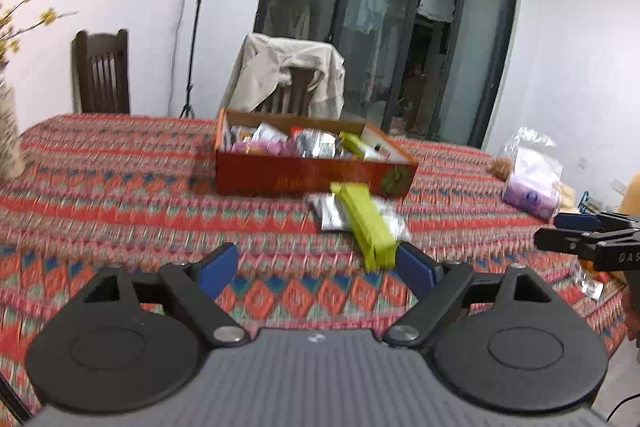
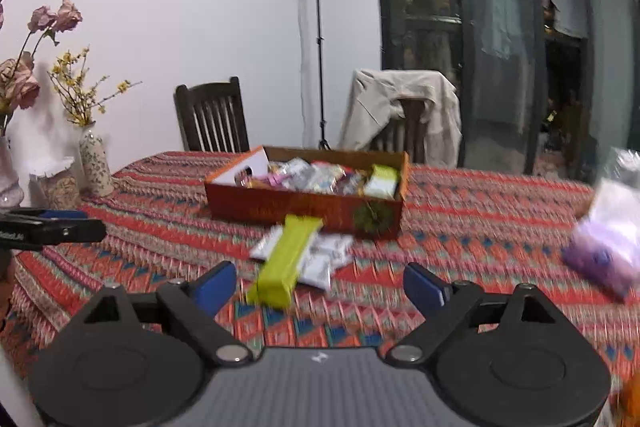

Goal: Organize snacks
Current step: 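Move both tools back toward the green bar and white packets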

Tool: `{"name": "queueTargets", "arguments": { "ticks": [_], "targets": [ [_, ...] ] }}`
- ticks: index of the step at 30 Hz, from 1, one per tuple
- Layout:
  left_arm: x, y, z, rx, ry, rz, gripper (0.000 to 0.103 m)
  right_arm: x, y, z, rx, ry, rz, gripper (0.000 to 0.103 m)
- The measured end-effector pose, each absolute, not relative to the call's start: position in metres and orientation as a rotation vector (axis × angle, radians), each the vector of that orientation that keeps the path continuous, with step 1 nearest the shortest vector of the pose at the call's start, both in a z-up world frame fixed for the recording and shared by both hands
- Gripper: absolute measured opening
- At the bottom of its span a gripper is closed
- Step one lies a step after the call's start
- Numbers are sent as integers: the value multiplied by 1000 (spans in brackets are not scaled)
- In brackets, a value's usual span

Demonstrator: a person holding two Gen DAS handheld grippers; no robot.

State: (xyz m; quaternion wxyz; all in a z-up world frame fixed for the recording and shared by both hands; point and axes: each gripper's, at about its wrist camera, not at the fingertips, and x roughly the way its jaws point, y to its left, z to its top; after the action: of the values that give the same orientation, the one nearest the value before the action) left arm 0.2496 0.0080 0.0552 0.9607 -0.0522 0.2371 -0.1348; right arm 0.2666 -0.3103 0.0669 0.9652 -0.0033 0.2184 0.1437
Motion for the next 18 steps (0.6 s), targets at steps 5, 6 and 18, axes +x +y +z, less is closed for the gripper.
{"name": "queueTargets", "arguments": {
  "ticks": [5, 6, 18],
  "targets": [
    [226, 14, 38, -102, 520, -245, 89, 233, -321, 41, 66, 465, 272, 91],
    [225, 15, 36, -102, 526, -237, 89, 229, -321, 36, 71, 470, 266, 91],
    [220, 19, 27, -85, 534, -201, 89, 217, -319, 13, 80, 516, 247, 91]
  ]
}}
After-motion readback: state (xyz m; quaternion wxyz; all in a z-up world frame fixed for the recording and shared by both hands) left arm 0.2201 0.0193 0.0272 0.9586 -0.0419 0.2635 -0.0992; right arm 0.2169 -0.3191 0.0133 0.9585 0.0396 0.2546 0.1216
